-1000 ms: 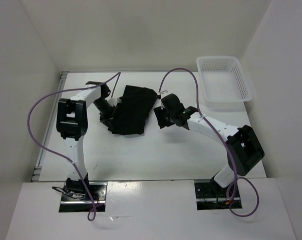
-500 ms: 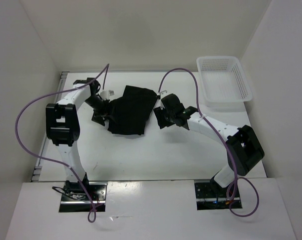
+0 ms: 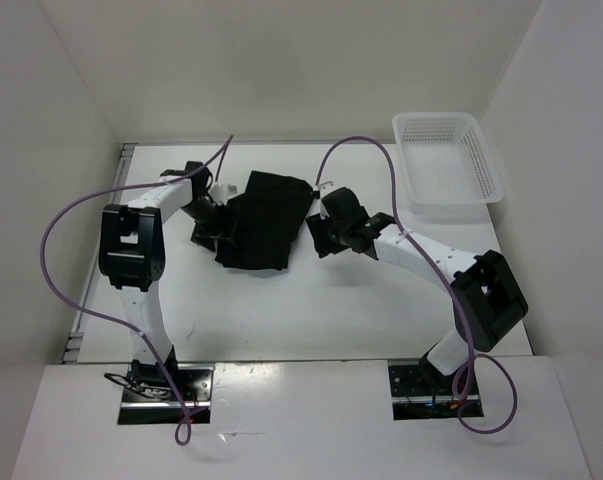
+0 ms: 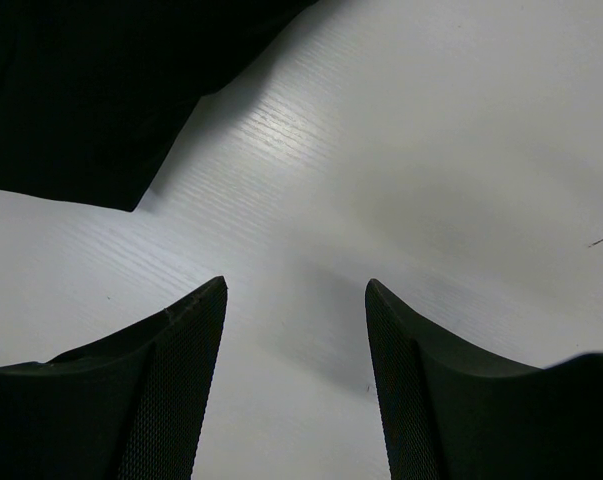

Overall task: Fold and stack the shorts
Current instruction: Fold the shorts

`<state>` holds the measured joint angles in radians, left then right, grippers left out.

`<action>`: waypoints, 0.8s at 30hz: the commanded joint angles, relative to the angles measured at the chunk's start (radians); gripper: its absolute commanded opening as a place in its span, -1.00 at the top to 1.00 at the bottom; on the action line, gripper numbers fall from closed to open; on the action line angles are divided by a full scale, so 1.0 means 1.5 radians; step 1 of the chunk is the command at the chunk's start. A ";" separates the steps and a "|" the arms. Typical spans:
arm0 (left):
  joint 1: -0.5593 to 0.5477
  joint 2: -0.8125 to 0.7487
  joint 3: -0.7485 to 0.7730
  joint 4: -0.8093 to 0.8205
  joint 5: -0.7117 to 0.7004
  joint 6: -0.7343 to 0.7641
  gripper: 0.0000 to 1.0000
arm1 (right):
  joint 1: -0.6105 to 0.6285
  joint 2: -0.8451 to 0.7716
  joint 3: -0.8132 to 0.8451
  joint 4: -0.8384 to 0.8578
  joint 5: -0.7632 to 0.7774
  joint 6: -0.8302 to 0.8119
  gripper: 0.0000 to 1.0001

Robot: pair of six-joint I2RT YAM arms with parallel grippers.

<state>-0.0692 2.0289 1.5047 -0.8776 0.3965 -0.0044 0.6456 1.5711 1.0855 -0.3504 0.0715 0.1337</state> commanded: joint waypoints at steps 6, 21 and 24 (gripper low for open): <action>-0.010 0.069 -0.006 0.035 0.037 0.003 -0.36 | 0.005 -0.027 -0.005 0.038 0.010 -0.012 -0.27; -0.023 -0.022 0.142 -0.072 0.012 0.003 1.00 | 0.005 -0.027 -0.005 0.044 0.016 -0.012 -0.29; -0.060 -0.049 0.189 -0.088 -0.024 0.003 1.00 | 0.005 -0.033 -0.005 0.044 0.016 -0.012 -0.29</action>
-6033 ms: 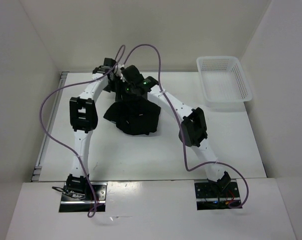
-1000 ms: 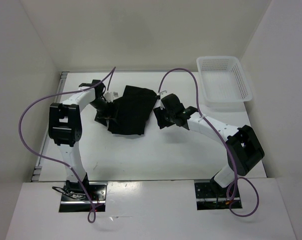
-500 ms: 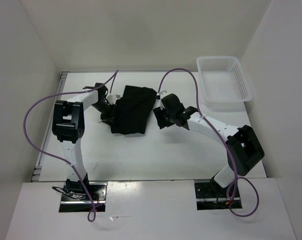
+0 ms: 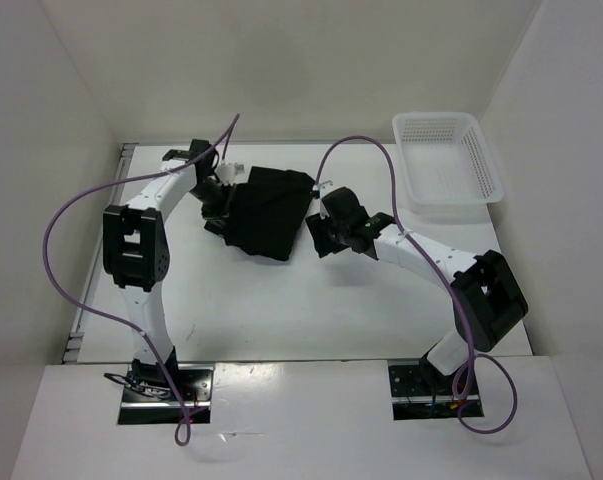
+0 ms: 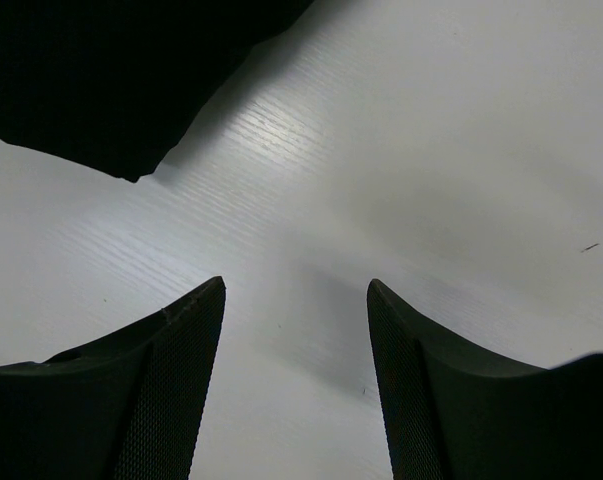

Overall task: Fold and stack the shorts
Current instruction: Fold the shorts

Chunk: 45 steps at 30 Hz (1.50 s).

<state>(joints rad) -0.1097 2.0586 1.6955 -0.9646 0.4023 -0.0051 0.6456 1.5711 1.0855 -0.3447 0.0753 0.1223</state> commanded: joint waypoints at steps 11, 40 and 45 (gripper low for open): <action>-0.108 -0.037 0.202 0.005 -0.251 0.003 1.00 | 0.005 -0.033 -0.005 0.047 0.020 -0.017 -0.29; 0.052 0.170 0.234 -0.048 -0.140 0.003 0.00 | 0.005 -0.045 -0.017 0.053 0.020 -0.029 -0.29; 0.068 0.156 0.234 -0.041 -0.157 0.003 -0.17 | 0.005 -0.051 -0.011 0.053 0.020 -0.029 -0.32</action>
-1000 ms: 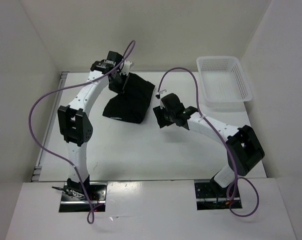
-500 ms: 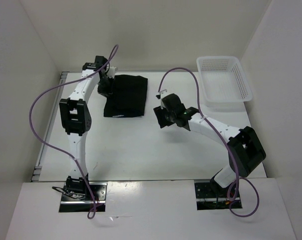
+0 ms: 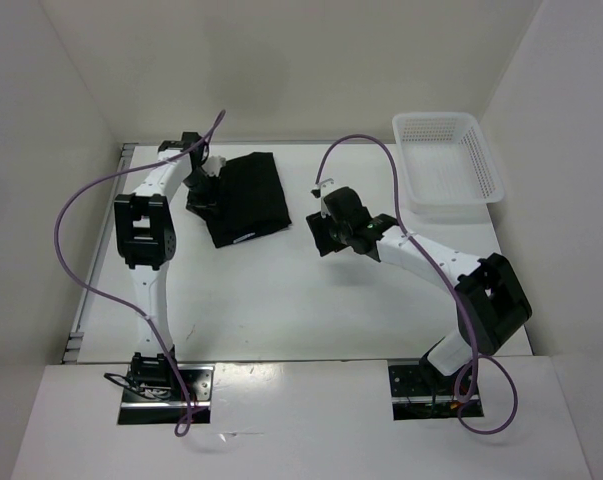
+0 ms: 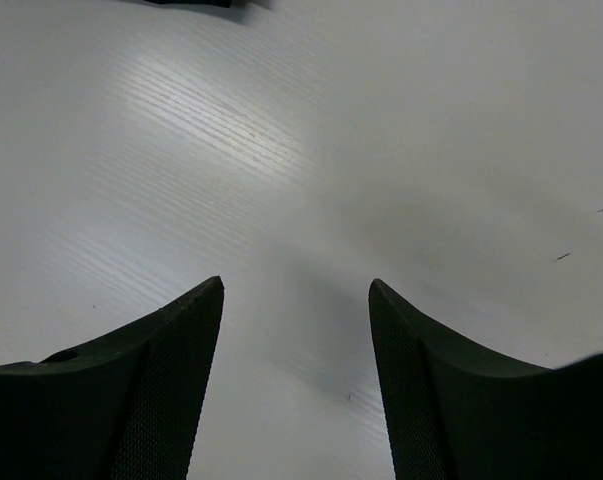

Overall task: Fold and stack the shorts
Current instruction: Fold the shorts

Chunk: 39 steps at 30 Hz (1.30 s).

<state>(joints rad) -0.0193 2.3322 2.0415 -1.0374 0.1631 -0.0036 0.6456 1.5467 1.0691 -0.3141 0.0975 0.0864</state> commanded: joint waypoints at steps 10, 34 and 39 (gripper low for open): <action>0.038 -0.110 -0.037 0.007 0.040 0.002 -0.44 | 0.005 0.058 0.133 0.083 -0.081 0.001 -0.48; 0.060 -0.081 -0.136 0.026 0.202 0.002 -0.49 | -0.076 0.417 0.409 0.126 -0.220 0.262 -0.58; 0.060 -0.074 -0.158 0.032 0.202 0.002 -0.12 | -0.082 0.446 0.421 0.140 -0.250 0.298 -0.58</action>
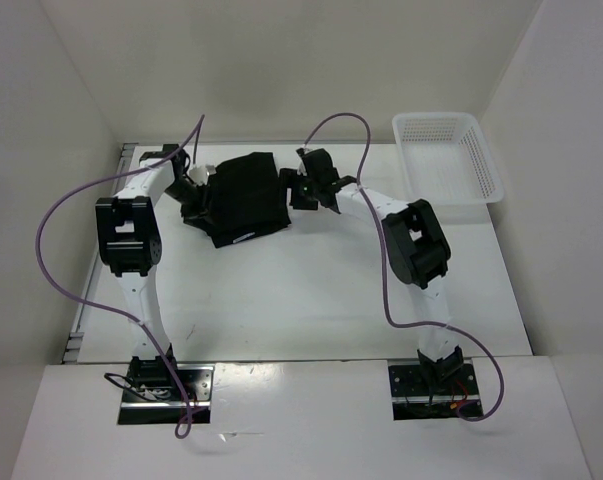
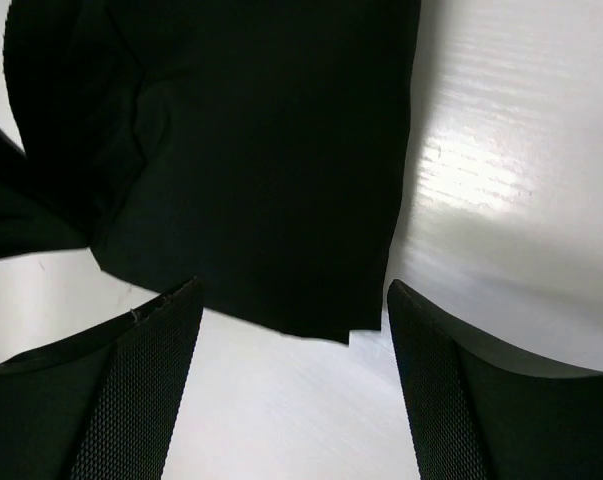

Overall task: Fold and stack the shorts
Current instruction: Fold the shorts

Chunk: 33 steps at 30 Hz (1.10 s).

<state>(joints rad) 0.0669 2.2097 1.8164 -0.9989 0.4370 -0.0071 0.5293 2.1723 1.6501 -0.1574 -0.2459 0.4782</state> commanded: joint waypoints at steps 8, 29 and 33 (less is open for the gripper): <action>-0.004 0.020 -0.014 0.012 0.004 0.005 0.22 | -0.004 0.082 0.077 -0.024 0.121 0.053 -0.53; -0.004 0.000 -0.083 0.012 -0.021 0.005 0.69 | 0.023 0.034 -0.028 -0.039 0.107 0.075 1.00; -0.004 -0.022 -0.106 0.019 -0.007 0.005 0.72 | 0.023 -0.014 -0.084 -0.039 0.093 0.066 1.00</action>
<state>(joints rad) 0.0650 2.2150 1.6955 -0.9604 0.4286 -0.0074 0.5537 2.2311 1.5906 -0.1673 -0.1390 0.5976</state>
